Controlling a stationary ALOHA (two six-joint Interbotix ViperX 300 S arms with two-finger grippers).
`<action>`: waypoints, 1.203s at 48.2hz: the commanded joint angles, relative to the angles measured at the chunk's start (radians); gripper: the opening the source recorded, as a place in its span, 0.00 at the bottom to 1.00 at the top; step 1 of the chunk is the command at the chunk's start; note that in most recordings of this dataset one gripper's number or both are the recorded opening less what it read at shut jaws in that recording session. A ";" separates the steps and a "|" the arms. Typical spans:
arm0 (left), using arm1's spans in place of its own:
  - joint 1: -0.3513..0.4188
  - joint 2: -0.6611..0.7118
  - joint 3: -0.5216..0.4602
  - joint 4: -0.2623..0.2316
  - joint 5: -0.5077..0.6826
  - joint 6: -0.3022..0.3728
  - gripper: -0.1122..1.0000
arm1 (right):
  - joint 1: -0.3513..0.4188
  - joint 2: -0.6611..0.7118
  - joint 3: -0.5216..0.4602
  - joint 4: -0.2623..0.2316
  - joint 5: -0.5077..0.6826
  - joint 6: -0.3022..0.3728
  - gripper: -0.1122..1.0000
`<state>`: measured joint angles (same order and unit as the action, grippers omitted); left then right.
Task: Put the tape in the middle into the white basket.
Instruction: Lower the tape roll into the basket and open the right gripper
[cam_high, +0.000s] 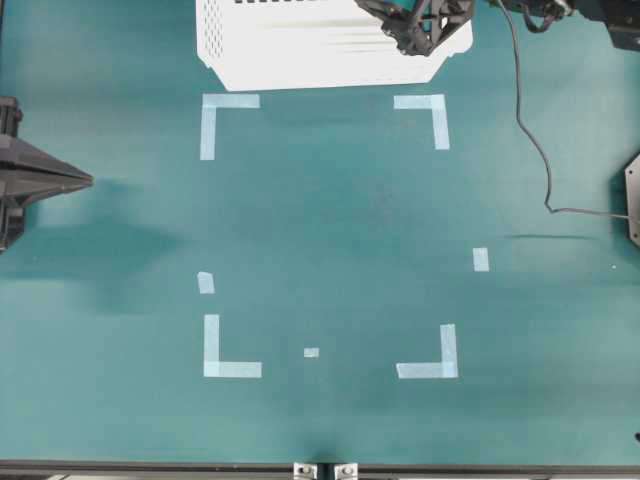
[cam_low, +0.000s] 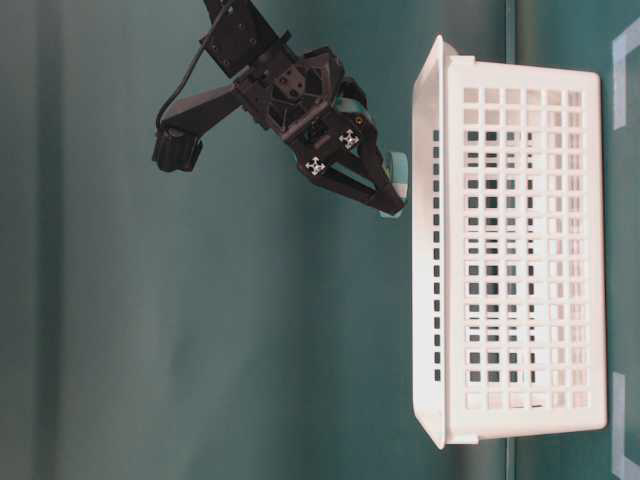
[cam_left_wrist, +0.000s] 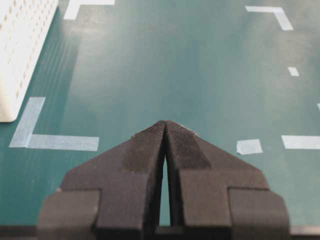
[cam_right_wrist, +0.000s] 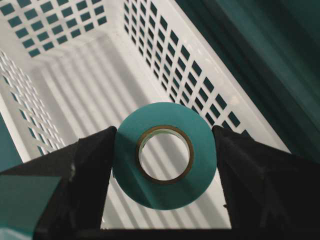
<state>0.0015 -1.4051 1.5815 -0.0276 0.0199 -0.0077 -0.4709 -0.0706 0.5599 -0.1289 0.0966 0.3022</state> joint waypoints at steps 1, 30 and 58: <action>0.003 0.009 -0.012 0.002 -0.011 0.002 0.00 | -0.003 -0.026 -0.011 -0.003 -0.011 -0.002 0.70; 0.003 0.009 -0.012 0.000 -0.011 0.002 0.00 | -0.003 -0.028 -0.009 -0.003 -0.008 -0.002 0.98; 0.003 0.009 -0.012 0.000 -0.011 0.002 0.00 | 0.107 -0.100 0.015 -0.003 -0.017 -0.003 0.97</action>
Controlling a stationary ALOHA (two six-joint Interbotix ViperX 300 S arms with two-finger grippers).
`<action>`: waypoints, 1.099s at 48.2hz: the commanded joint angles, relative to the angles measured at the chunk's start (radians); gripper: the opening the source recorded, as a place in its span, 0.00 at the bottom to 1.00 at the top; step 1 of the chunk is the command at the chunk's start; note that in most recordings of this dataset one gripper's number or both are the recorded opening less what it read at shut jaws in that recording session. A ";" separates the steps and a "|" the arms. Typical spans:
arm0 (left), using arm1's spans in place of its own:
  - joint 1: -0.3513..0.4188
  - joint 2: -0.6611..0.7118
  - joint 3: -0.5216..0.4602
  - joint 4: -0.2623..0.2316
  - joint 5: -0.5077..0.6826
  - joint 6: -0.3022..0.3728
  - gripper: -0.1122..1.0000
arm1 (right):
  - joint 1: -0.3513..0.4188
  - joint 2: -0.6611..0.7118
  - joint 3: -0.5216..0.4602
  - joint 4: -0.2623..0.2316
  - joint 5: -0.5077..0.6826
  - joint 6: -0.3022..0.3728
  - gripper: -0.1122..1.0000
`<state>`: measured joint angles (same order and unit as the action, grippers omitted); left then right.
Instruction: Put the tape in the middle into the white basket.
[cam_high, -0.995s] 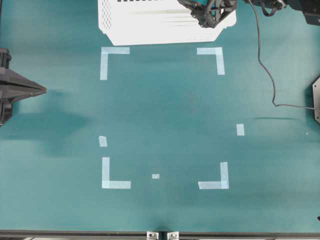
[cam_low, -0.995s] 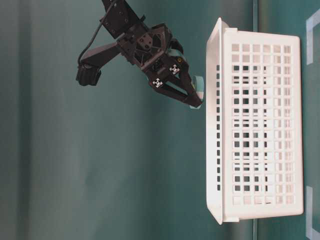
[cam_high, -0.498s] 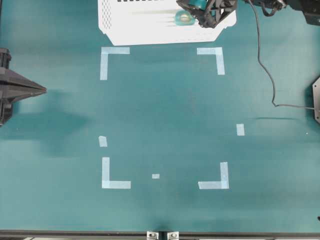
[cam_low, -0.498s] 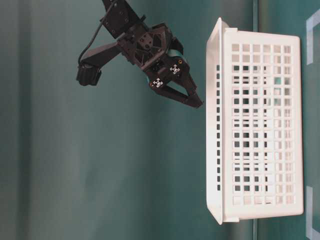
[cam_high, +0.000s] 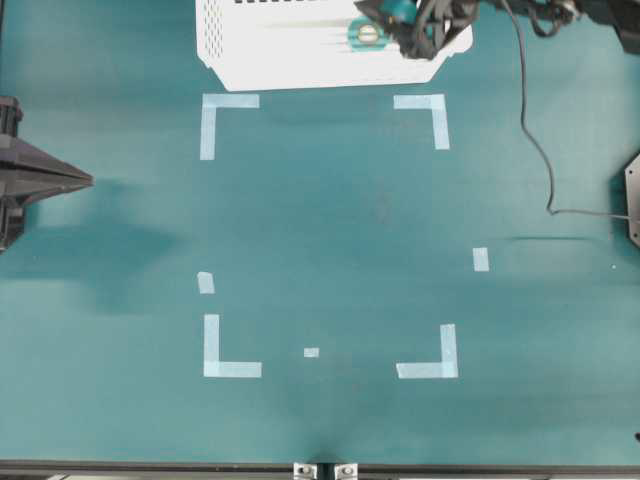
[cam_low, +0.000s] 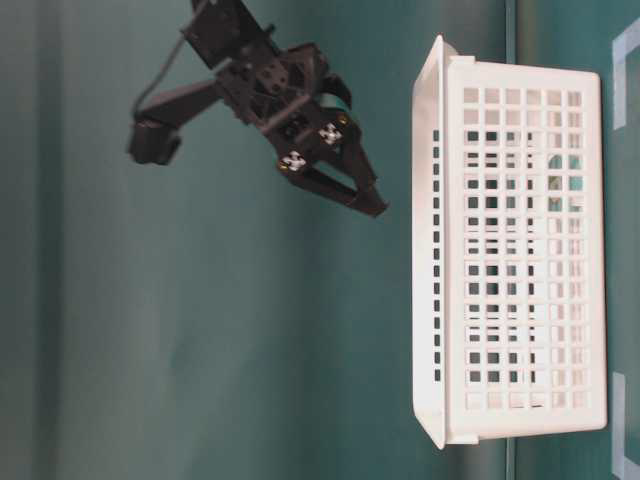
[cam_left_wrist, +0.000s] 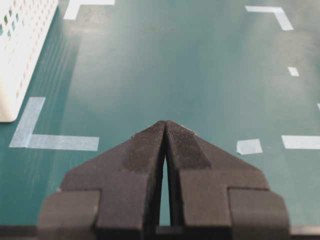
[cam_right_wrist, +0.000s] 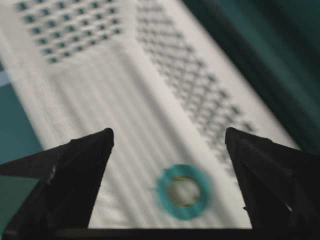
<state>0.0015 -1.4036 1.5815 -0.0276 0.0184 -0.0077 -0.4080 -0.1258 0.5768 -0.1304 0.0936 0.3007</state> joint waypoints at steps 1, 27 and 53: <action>0.003 0.008 -0.014 0.000 -0.009 0.002 0.00 | 0.057 -0.049 0.003 -0.002 -0.017 -0.002 0.97; 0.003 0.008 -0.012 0.002 -0.009 0.002 0.00 | 0.319 -0.080 0.100 -0.002 -0.100 -0.002 0.97; 0.003 0.008 -0.014 0.000 -0.009 0.002 0.00 | 0.337 -0.187 0.181 -0.002 -0.101 -0.014 0.97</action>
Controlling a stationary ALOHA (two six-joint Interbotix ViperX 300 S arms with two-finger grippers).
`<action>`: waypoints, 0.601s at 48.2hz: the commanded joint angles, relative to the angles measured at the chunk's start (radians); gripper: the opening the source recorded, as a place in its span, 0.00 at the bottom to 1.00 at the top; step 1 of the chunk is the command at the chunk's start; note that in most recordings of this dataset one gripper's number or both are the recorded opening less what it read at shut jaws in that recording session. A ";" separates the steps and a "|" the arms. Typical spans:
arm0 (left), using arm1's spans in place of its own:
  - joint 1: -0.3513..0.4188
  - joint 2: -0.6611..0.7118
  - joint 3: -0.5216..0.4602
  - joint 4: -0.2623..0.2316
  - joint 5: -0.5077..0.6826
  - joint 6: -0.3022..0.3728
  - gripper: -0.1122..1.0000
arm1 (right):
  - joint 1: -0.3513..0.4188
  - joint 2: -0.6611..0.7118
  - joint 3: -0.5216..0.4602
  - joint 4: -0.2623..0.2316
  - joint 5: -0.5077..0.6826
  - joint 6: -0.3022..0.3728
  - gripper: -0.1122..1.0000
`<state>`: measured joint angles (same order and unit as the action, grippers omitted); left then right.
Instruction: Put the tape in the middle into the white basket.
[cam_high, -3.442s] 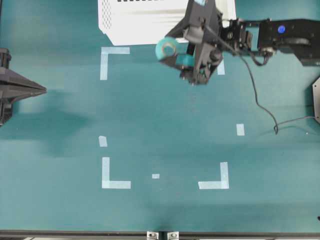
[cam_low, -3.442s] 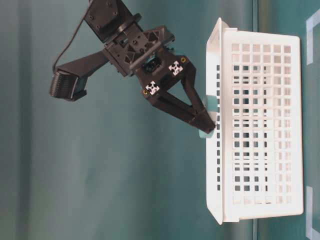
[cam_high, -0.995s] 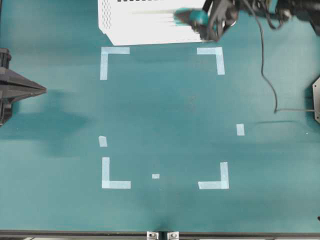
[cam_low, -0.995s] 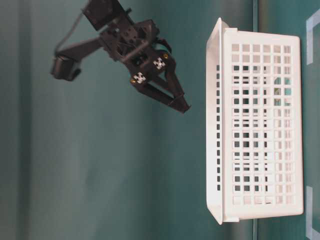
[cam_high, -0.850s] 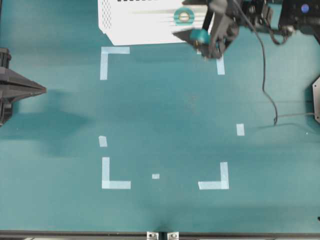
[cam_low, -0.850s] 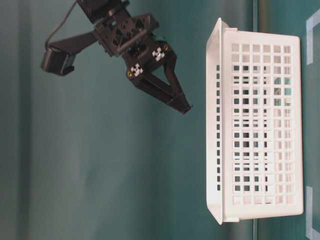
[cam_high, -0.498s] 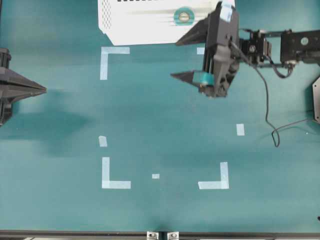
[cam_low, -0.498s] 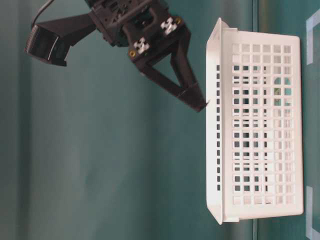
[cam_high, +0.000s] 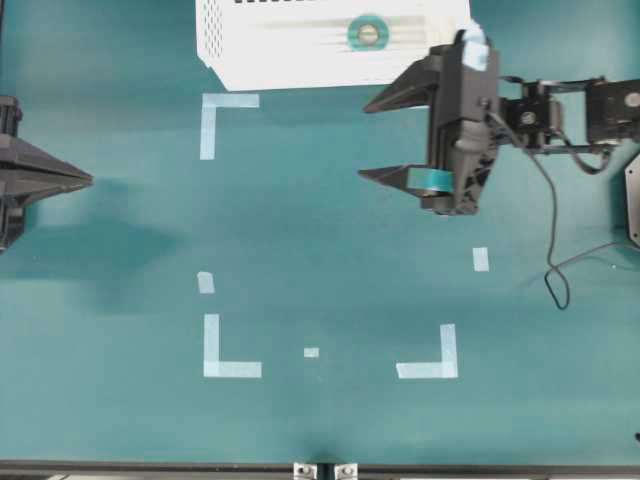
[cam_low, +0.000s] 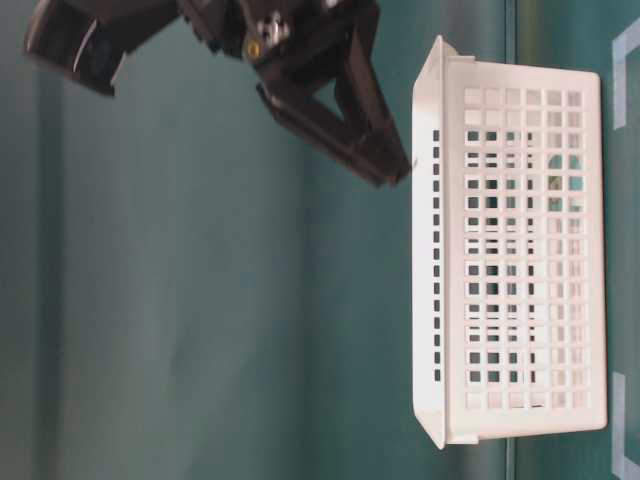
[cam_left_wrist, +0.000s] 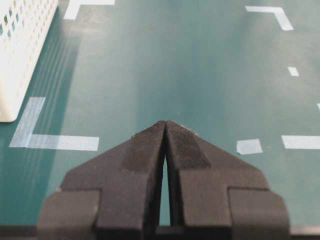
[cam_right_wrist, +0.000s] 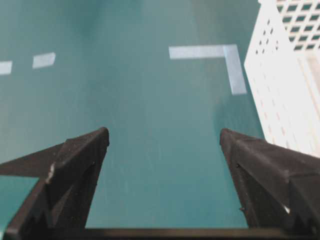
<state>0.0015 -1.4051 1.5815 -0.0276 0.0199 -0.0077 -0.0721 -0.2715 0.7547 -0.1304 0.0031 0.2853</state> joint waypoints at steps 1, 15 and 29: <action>0.003 0.009 -0.012 0.000 -0.011 0.002 0.00 | 0.002 -0.051 0.009 -0.003 -0.011 0.002 0.97; 0.003 0.009 -0.012 0.002 -0.011 0.002 0.00 | 0.002 -0.175 0.114 -0.002 -0.011 0.002 0.97; 0.003 0.009 -0.014 0.000 -0.011 0.002 0.00 | 0.002 -0.387 0.259 -0.002 -0.011 0.002 0.97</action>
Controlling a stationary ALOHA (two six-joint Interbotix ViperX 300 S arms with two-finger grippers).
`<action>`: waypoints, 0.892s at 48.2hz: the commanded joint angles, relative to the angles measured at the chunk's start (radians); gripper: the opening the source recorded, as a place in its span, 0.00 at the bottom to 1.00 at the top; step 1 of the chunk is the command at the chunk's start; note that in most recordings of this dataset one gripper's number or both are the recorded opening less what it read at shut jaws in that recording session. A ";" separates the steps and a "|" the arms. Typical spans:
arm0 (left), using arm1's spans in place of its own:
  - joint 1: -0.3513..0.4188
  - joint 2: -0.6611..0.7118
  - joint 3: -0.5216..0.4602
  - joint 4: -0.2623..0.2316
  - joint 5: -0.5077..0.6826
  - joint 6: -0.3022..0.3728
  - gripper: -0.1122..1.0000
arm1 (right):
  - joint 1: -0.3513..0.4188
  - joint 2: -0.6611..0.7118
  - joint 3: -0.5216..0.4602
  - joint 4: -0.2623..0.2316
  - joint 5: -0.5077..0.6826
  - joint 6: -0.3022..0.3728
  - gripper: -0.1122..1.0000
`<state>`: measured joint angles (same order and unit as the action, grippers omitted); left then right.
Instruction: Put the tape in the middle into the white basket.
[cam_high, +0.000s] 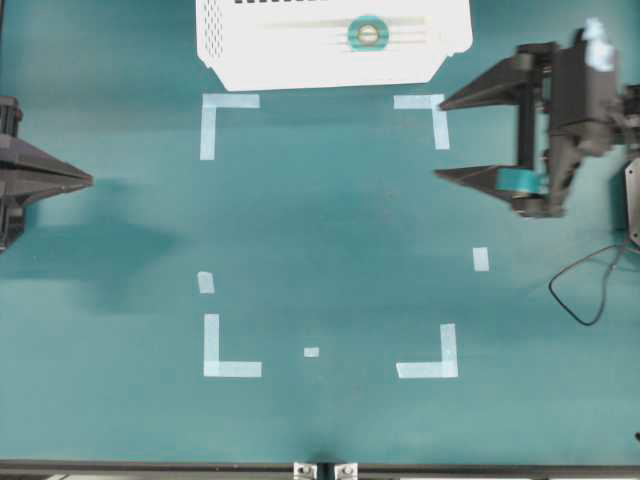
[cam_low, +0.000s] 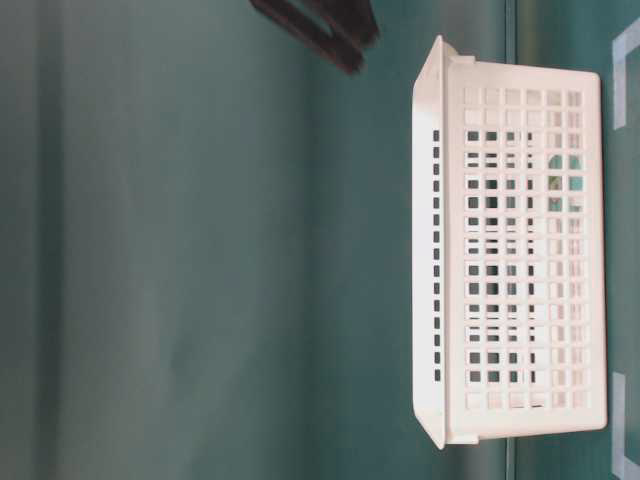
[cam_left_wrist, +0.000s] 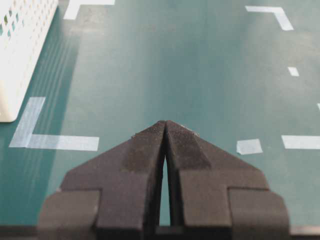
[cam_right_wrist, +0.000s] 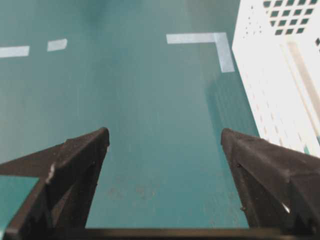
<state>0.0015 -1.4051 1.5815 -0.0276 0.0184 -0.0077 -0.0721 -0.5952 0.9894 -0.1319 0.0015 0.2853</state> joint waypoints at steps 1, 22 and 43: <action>0.003 0.009 -0.012 0.000 -0.009 0.002 0.00 | 0.002 -0.081 0.037 -0.002 -0.009 0.002 0.97; 0.003 0.008 -0.012 0.000 -0.009 0.002 0.00 | 0.002 -0.422 0.252 0.000 0.011 0.011 0.97; 0.003 0.008 -0.014 0.000 -0.009 0.002 0.00 | 0.040 -0.520 0.364 0.000 0.008 0.017 0.97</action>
<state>0.0015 -1.4051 1.5815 -0.0276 0.0184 -0.0077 -0.0399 -1.1167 1.3591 -0.1319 0.0169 0.2991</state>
